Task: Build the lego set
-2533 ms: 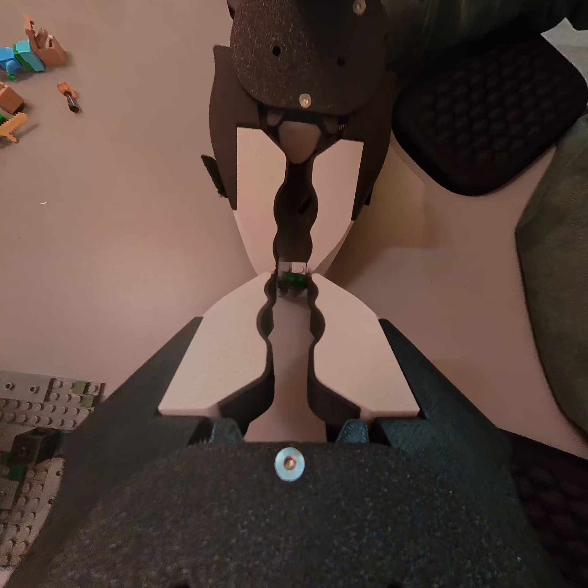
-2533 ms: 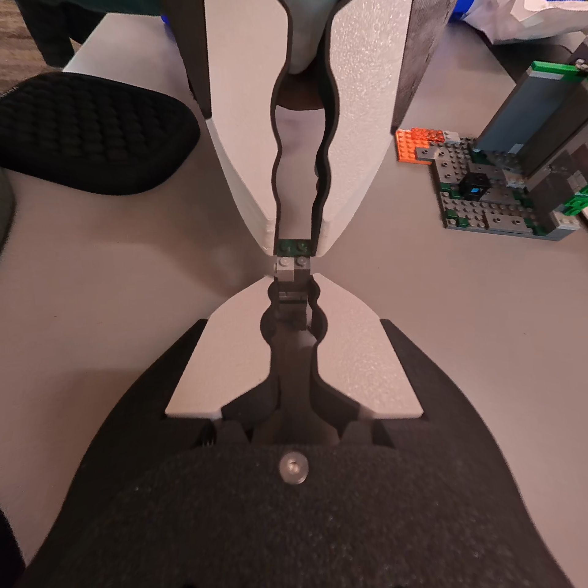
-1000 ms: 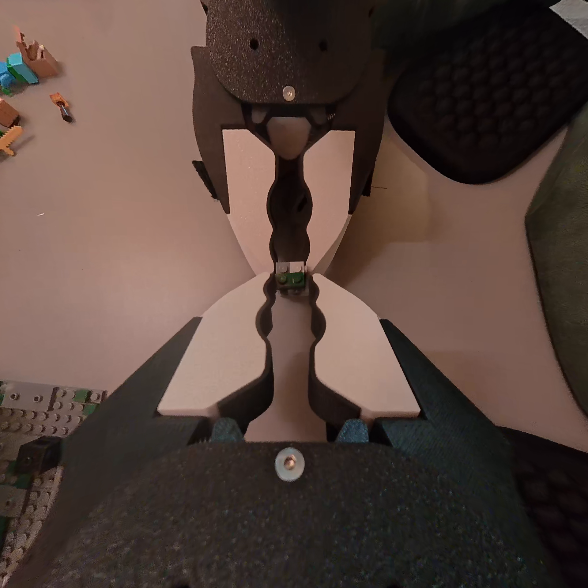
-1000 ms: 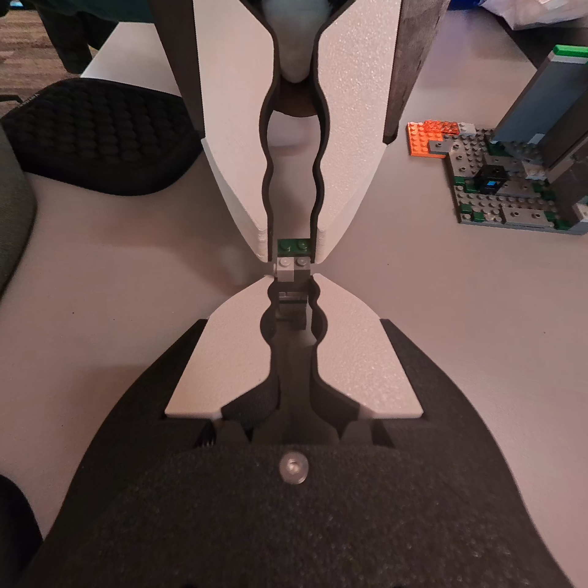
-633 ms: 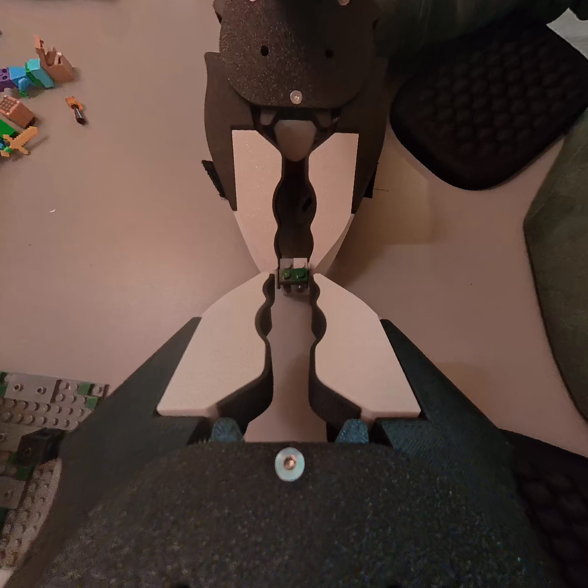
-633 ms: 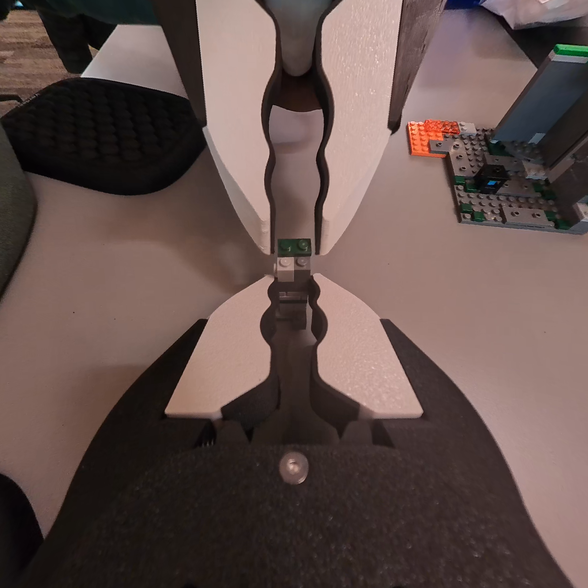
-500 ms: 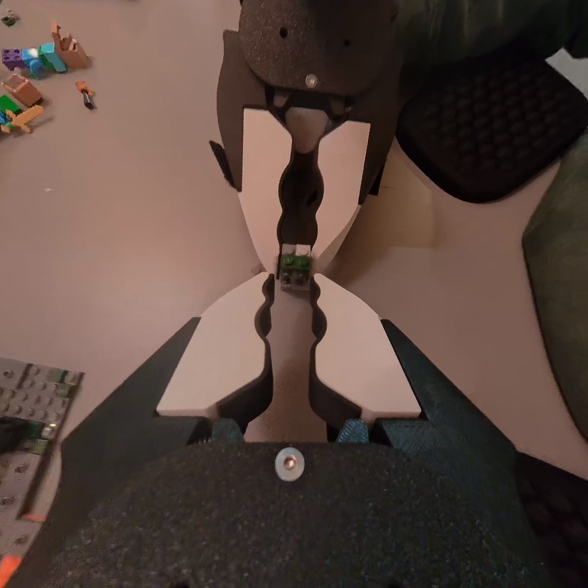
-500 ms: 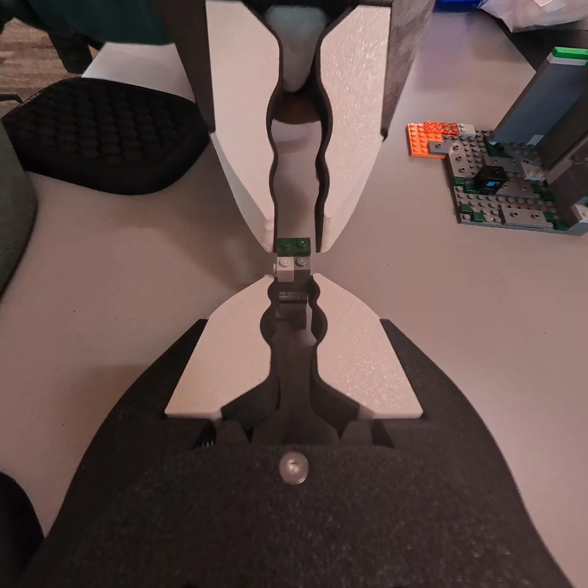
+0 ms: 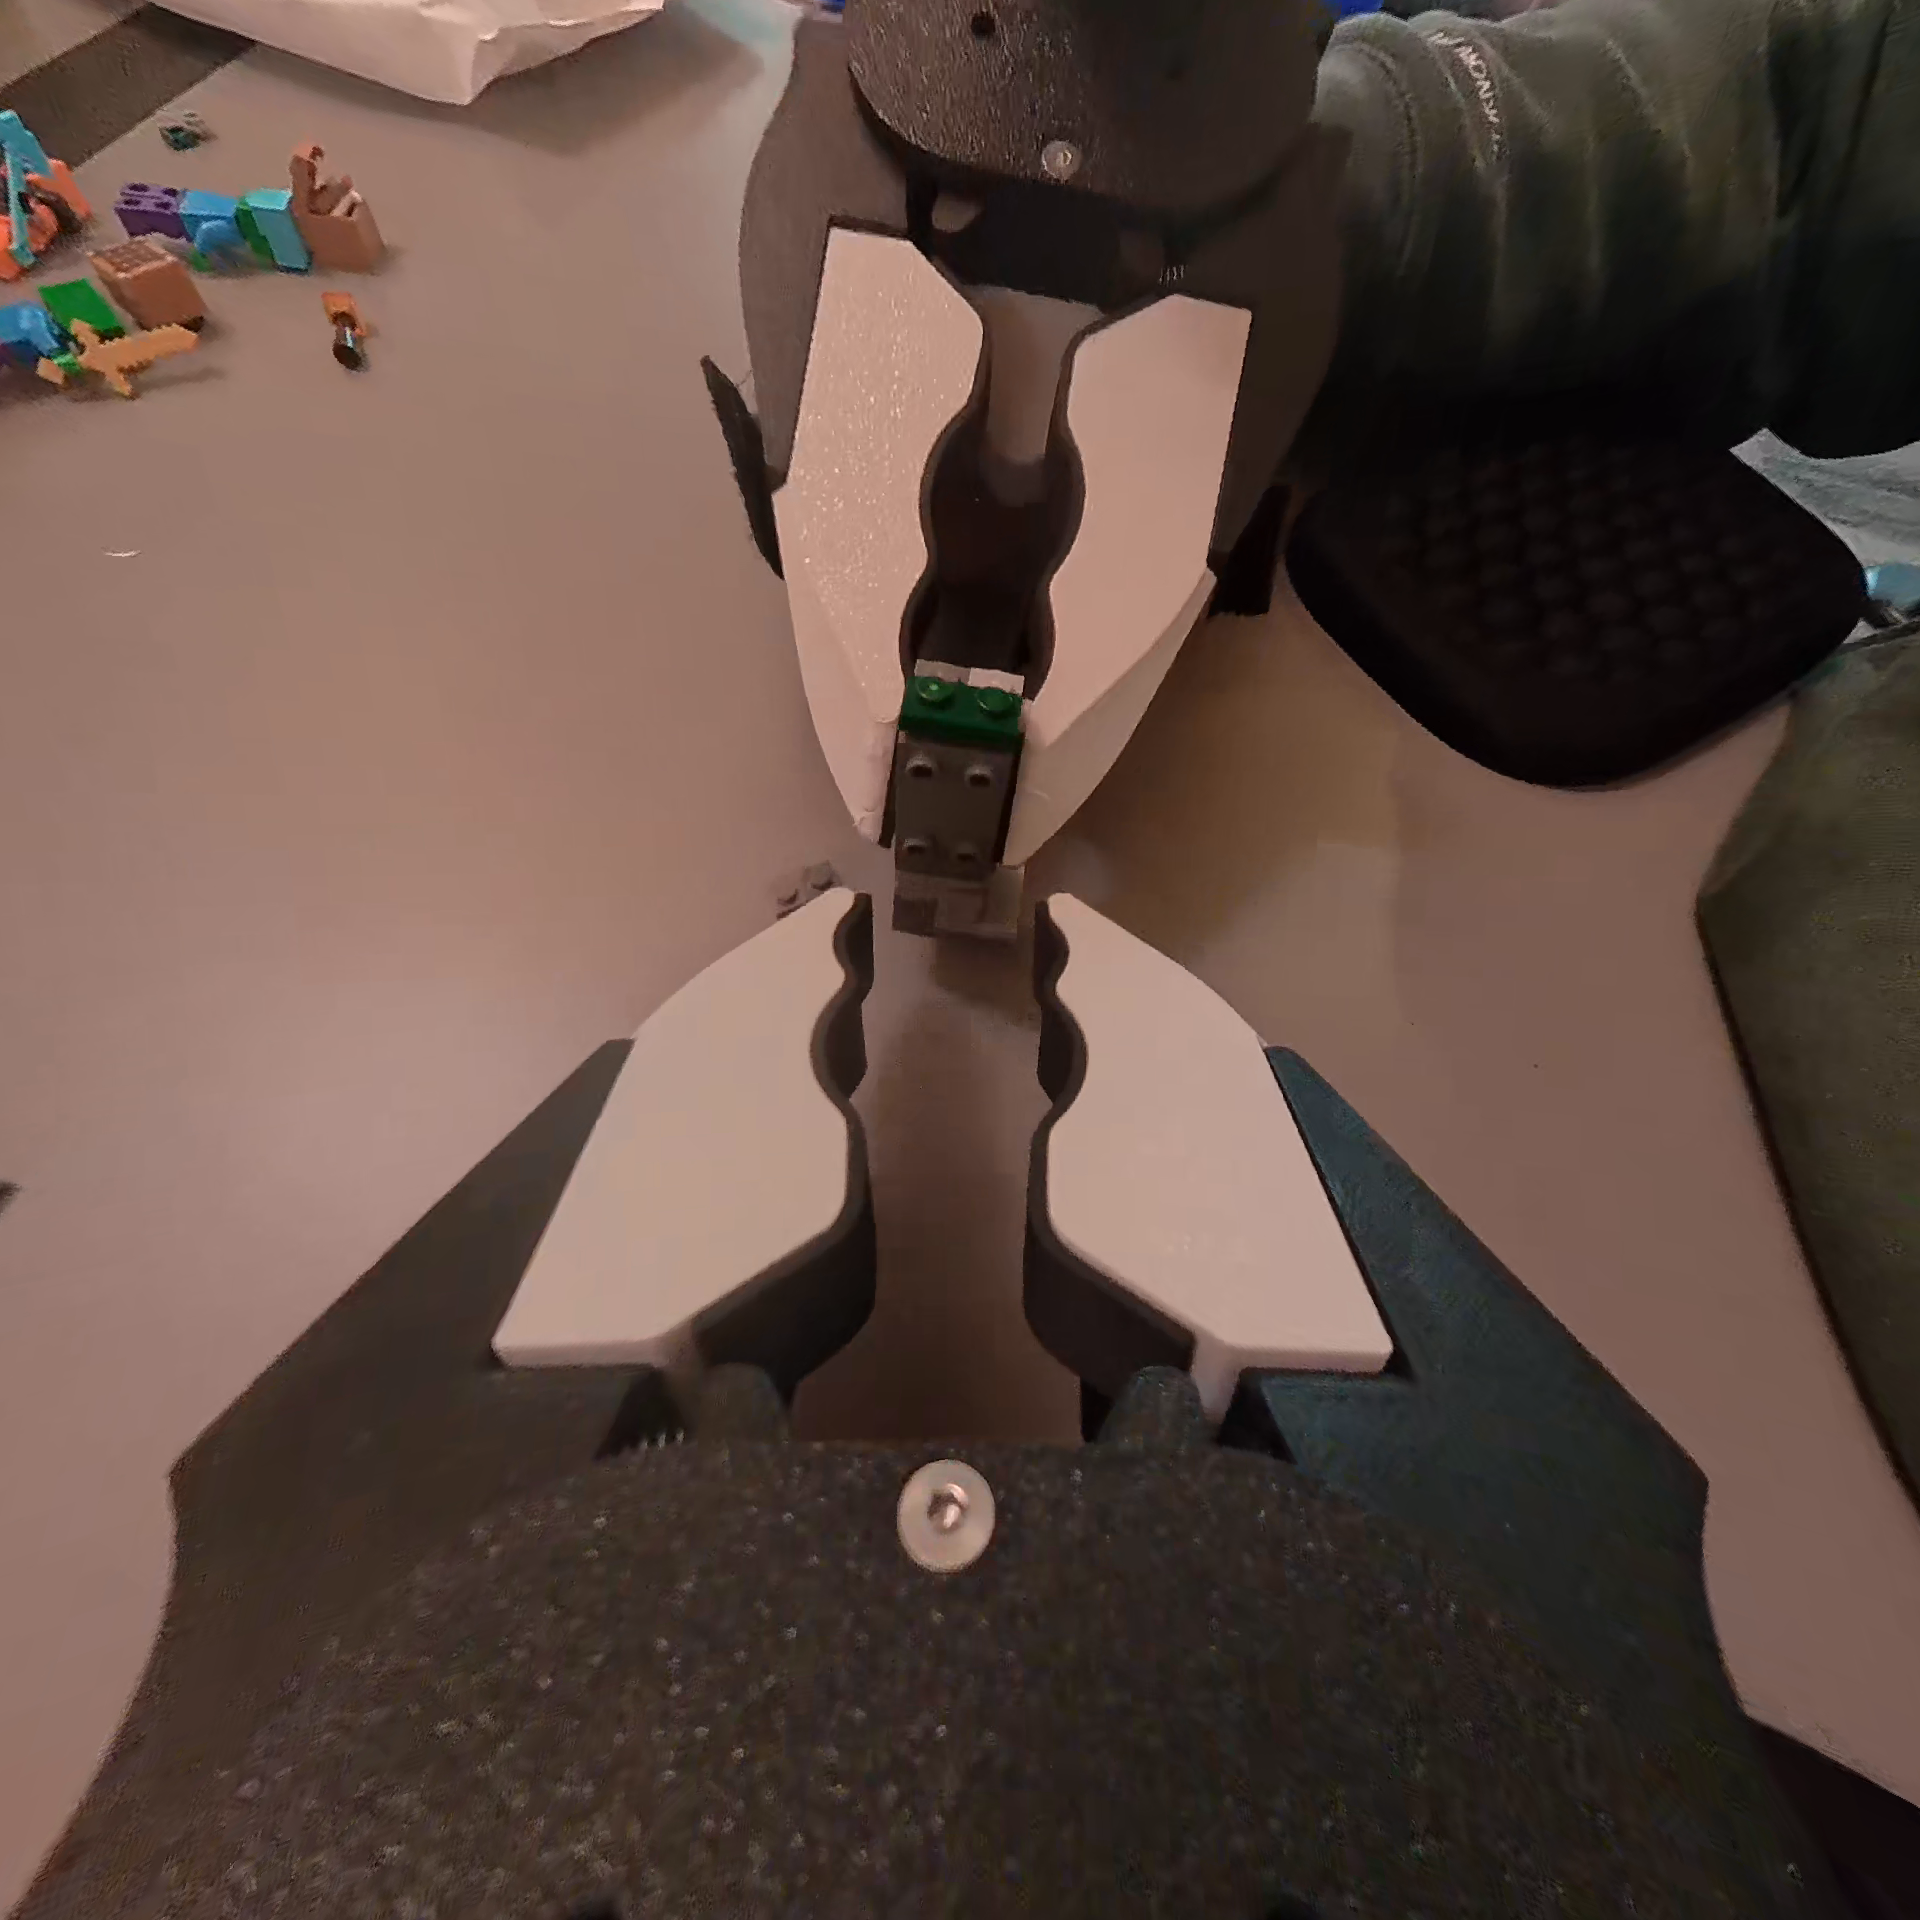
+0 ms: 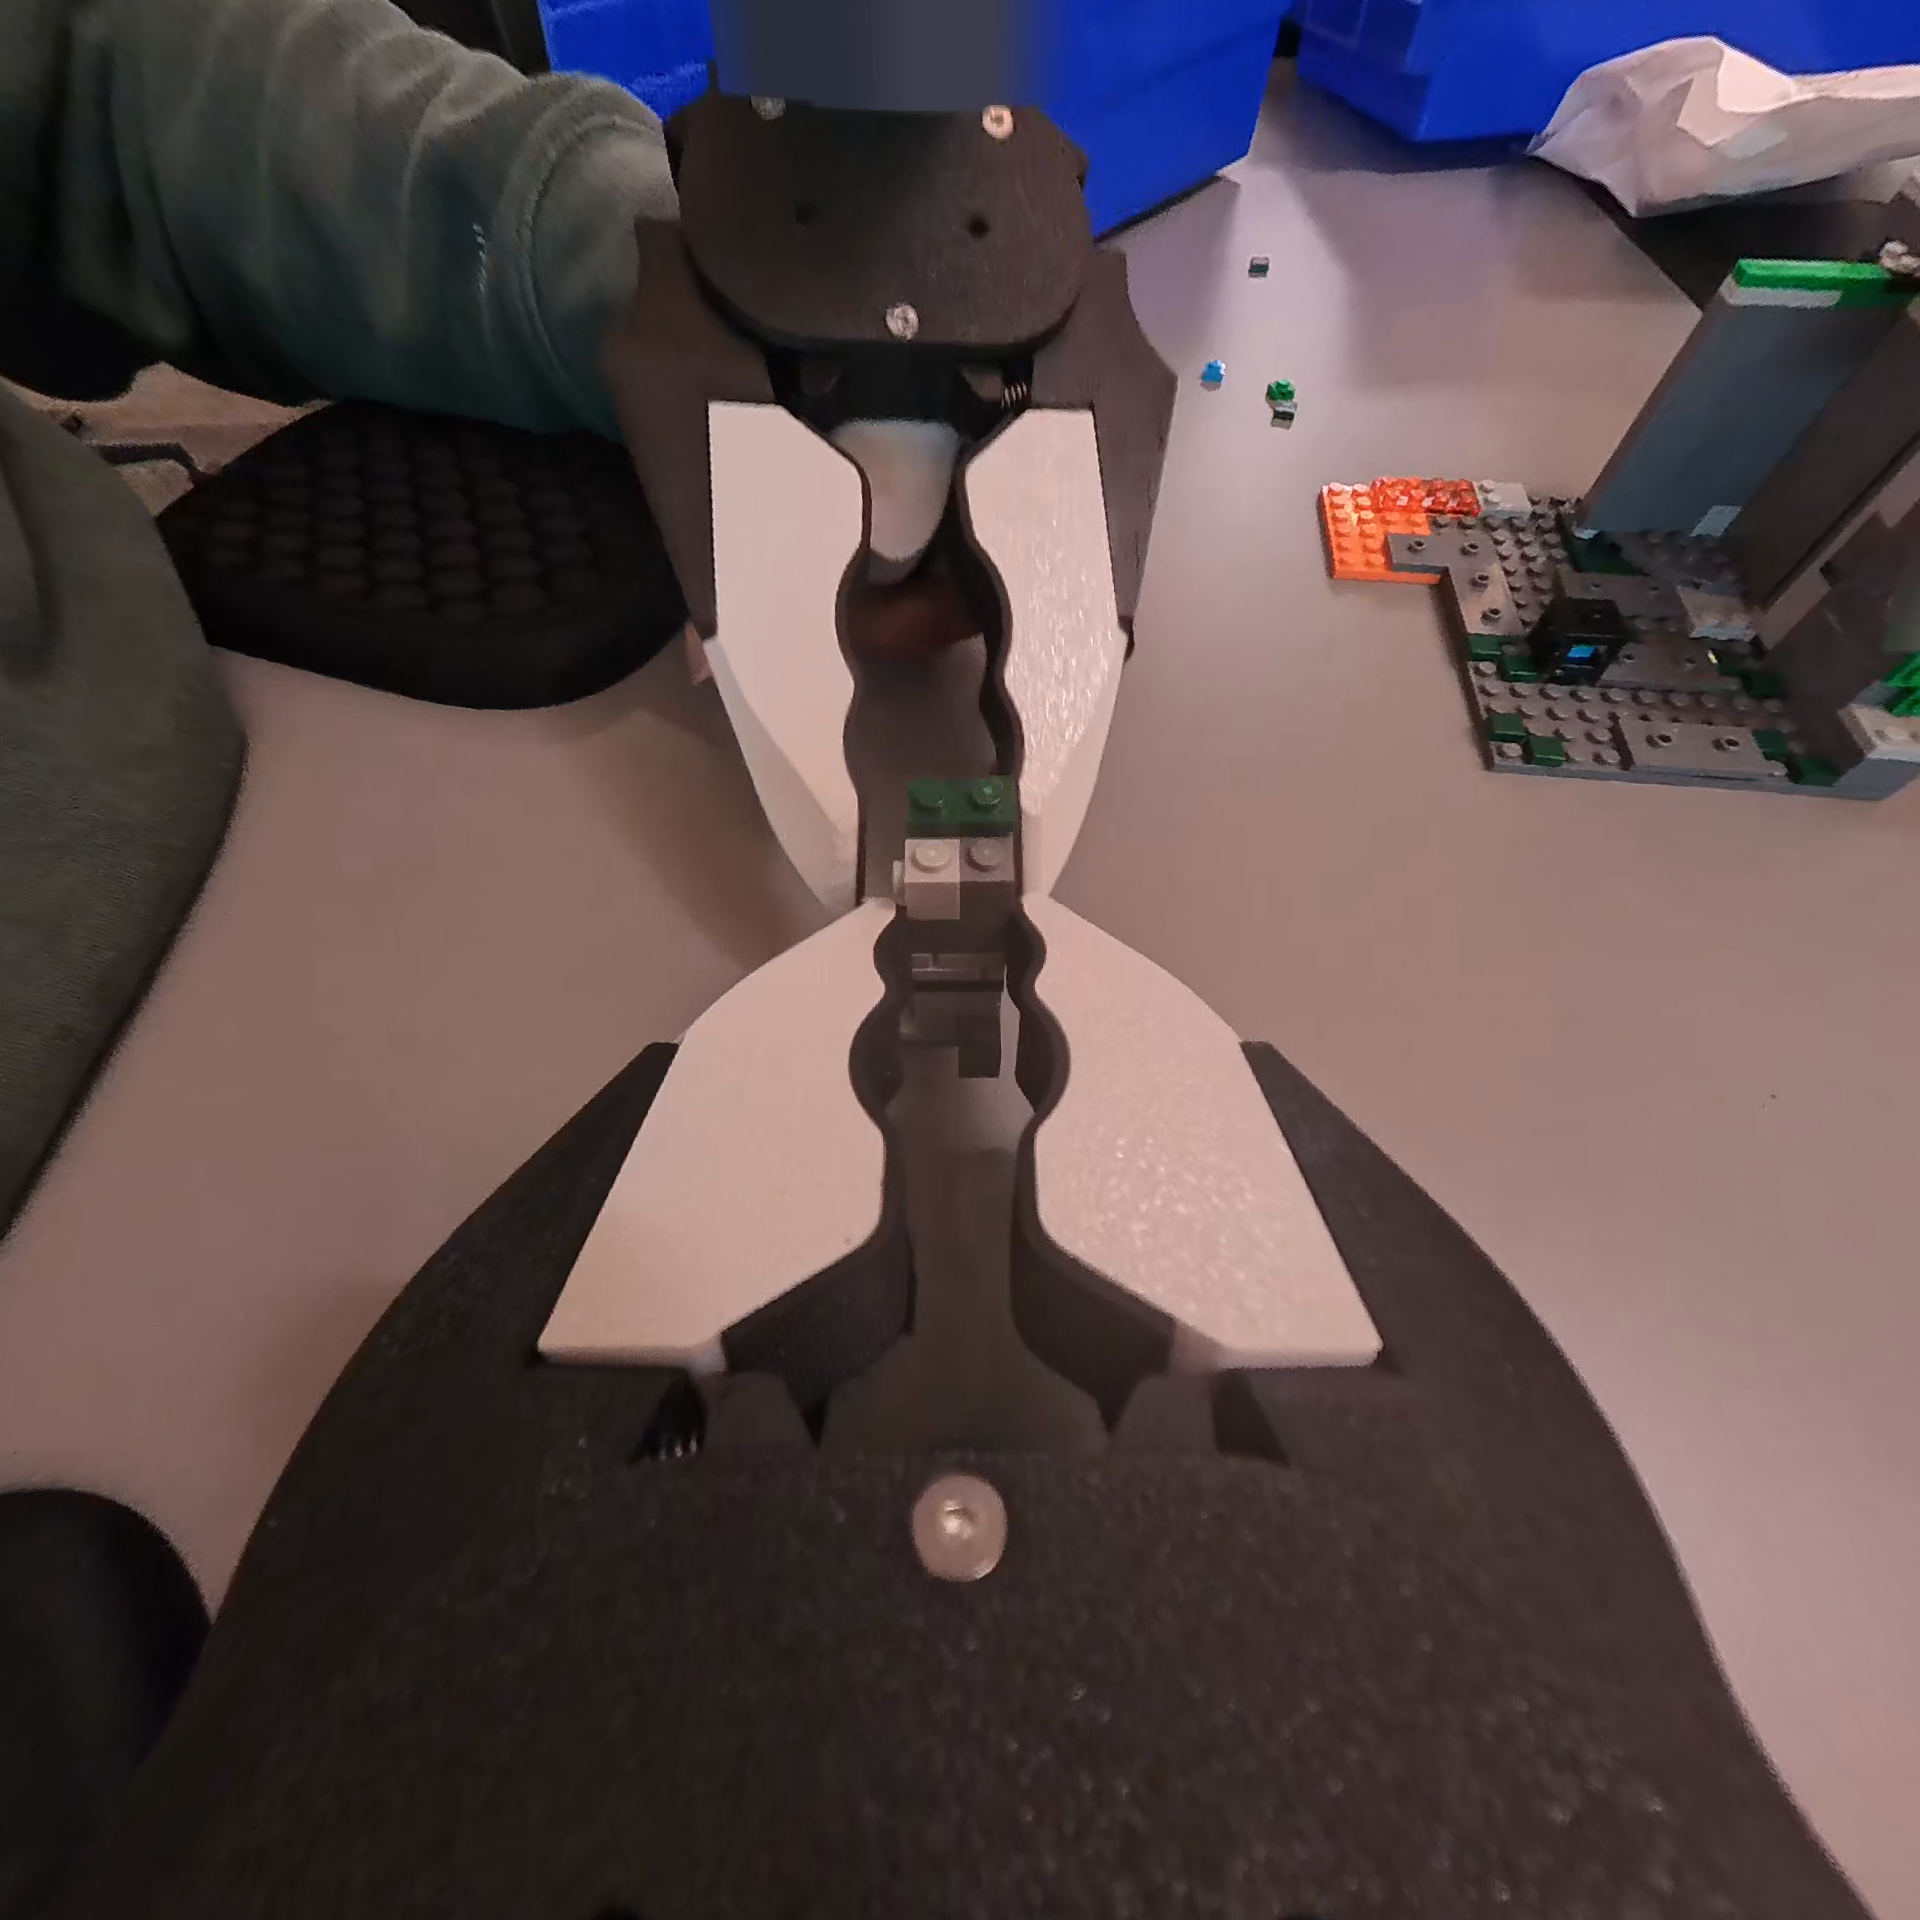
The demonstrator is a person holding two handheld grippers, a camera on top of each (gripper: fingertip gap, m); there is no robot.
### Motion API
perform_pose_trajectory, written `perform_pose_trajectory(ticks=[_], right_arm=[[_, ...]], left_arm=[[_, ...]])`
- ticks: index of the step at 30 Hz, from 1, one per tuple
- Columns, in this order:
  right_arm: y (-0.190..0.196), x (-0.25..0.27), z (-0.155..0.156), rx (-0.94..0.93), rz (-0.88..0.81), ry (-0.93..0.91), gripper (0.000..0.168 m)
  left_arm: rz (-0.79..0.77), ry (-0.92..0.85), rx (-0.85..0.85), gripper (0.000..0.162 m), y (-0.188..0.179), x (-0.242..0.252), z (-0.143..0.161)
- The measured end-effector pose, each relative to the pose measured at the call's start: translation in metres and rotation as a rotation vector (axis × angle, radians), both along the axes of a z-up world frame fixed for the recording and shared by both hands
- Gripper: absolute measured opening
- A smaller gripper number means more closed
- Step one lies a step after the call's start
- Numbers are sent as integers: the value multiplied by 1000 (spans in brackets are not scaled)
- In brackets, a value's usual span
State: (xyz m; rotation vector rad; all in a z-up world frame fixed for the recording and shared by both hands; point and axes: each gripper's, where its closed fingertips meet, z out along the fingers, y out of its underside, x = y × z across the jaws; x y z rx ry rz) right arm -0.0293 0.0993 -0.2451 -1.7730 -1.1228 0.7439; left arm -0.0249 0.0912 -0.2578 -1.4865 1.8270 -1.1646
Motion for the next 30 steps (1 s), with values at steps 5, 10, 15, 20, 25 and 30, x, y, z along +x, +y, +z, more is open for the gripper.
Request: perform_pose_trajectory(ticks=[5, 10, 15, 20, 25, 30], right_arm=[[-4, -3, 6, 15, 16, 31, 17], [-5, -5, 9, 18, 24, 51, 17], [-7, -5, 12, 10, 35, 61, 17], [-10, -6, 16, -8, 57, 46, 17], [-11, -6, 26, 9, 68, 26, 17], [-10, -8, 38, 37, 69, 36, 18]], left_arm=[[-16, -21, 0, 27, -5, 5, 2], [-27, -43, 19, 23, -8, 5, 4], [-31, -58, 23, 21, -9, 5, 6], [-38, -94, 21, 18, -11, 5, 11], [-33, -157, -15, 18, -13, 5, 21], [-22, -221, -38, 18, -13, 3, 34]])
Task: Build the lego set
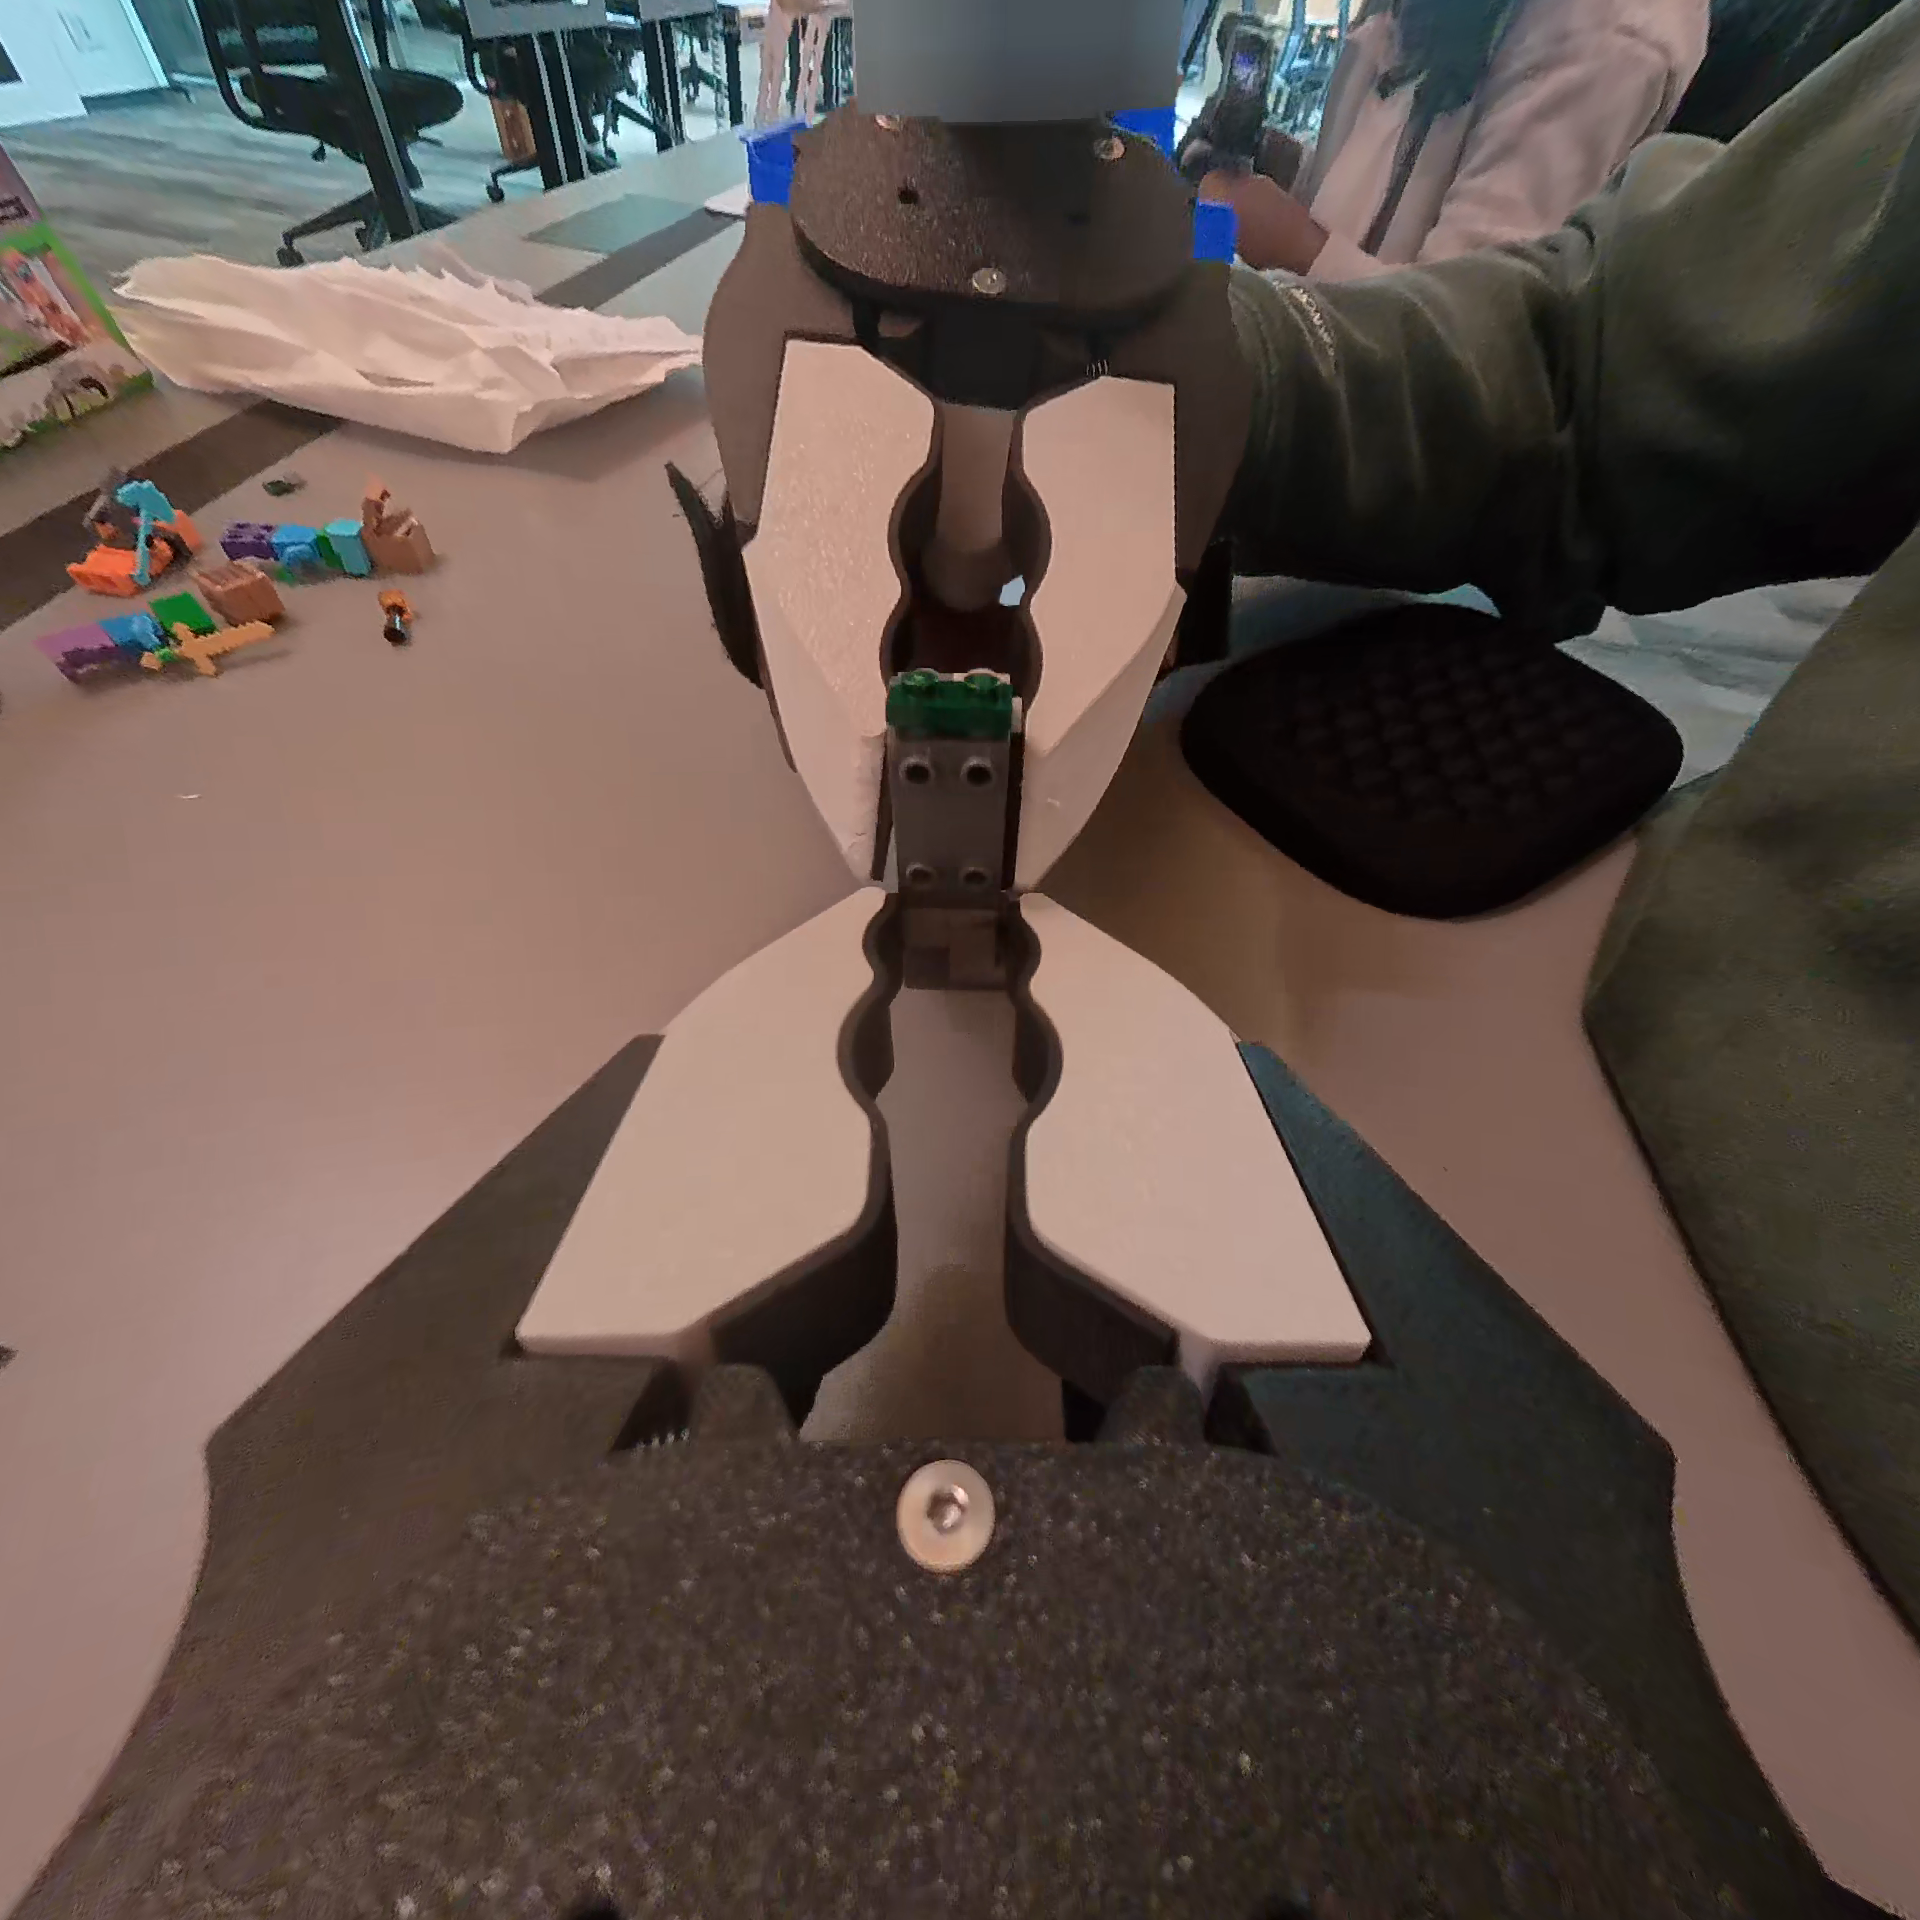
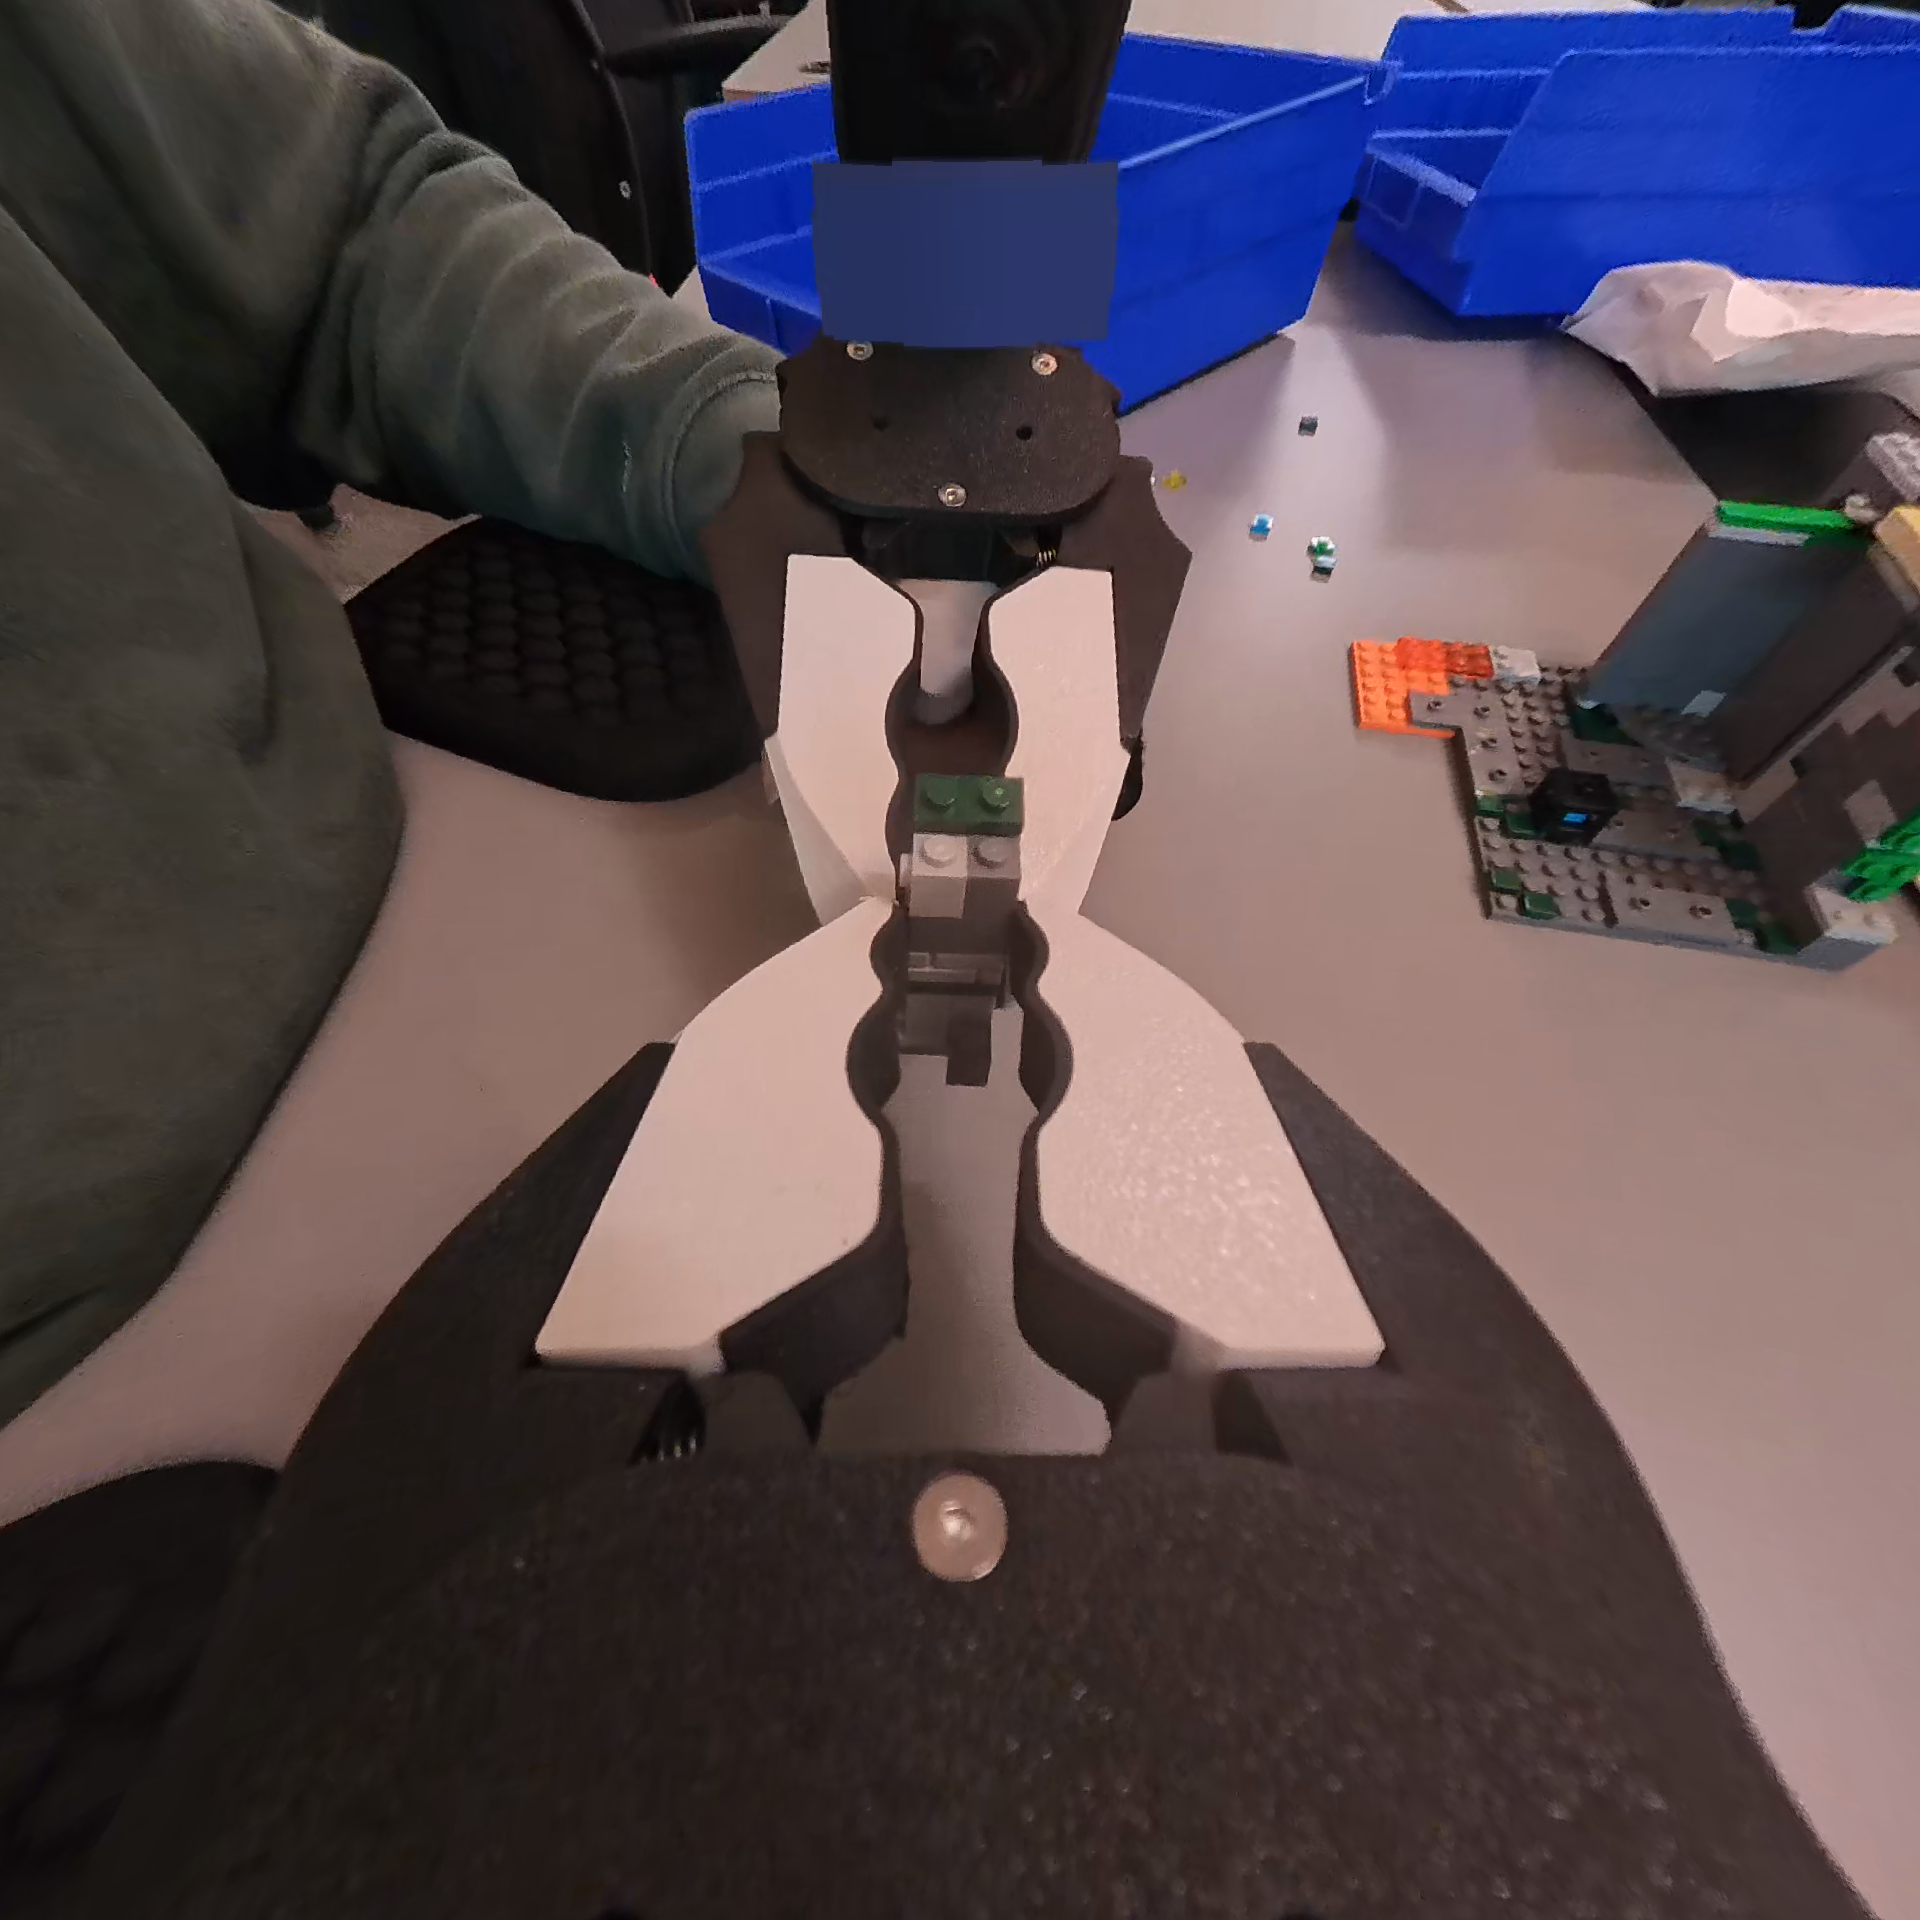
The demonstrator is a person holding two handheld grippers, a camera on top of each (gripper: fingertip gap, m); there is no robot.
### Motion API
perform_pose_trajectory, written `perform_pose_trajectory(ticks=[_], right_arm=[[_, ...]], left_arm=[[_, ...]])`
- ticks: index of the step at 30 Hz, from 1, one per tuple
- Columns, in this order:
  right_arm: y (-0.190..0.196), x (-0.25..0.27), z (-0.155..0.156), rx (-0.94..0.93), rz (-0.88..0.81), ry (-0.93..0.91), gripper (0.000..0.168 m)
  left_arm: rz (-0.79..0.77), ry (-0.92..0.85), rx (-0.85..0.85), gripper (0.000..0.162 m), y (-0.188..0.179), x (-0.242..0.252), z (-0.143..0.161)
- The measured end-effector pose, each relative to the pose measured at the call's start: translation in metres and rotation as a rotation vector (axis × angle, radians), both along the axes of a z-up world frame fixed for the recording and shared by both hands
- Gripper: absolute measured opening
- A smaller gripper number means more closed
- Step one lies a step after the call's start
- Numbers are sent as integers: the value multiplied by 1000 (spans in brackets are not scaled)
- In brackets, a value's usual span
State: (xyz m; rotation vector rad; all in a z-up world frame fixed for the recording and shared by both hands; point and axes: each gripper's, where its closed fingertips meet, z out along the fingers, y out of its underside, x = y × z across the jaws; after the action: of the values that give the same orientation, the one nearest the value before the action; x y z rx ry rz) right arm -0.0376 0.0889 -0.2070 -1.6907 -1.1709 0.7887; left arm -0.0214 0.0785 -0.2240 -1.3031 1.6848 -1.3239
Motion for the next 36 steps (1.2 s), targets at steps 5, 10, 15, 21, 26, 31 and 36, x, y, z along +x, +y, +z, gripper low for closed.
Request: perform_pose_trajectory(ticks=[5, 10, 15, 21, 26, 31, 36], right_arm=[[3, -2, 6, 12, -4, -32, 19], [4, -1, 8, 14, -7, -59, 22], [4, -2, 14, 17, -12, -46, 23], [2, -5, 14, 19, -4, -39, 17], [2, -6, 15, 25, -7, 7, 16], [2, -7, 18, 34, -12, 46, 16], [2, -8, 18, 29, -6, 72, 16]], left_arm=[[10, -30, -10, 18, 2, -2, 6], [19, -47, -5, 18, 4, -6, 10], [17, -34, 5, 18, 4, -7, 7], [17, -32, 13, 18, 3, -8, 7], [21, -49, 13, 18, 4, -8, 8], [19, -58, -4, 22, 3, -7, 10], [20, -66, -13, 21, 3, -6, 11]])
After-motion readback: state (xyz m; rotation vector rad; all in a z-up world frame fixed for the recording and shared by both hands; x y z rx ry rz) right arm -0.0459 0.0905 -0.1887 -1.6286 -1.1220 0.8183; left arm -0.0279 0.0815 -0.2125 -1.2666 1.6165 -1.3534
